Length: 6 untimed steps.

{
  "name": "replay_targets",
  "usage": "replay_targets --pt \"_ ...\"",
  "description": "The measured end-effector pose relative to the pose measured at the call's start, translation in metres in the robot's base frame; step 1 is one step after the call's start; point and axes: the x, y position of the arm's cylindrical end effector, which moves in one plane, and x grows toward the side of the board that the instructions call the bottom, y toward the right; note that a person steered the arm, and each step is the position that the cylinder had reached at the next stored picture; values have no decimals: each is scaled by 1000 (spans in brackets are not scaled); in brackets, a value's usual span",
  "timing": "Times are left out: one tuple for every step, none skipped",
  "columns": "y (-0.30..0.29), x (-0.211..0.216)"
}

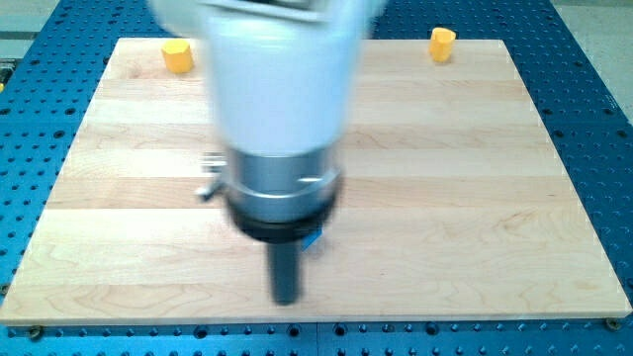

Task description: Place the arm at the left side of the red circle

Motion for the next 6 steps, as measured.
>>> replay_targets --pt "-69 0" --pt "-75 -18" --pt "-80 -54" --pt "-87 -52" --pt "-85 -46" --pt "-87 -106"
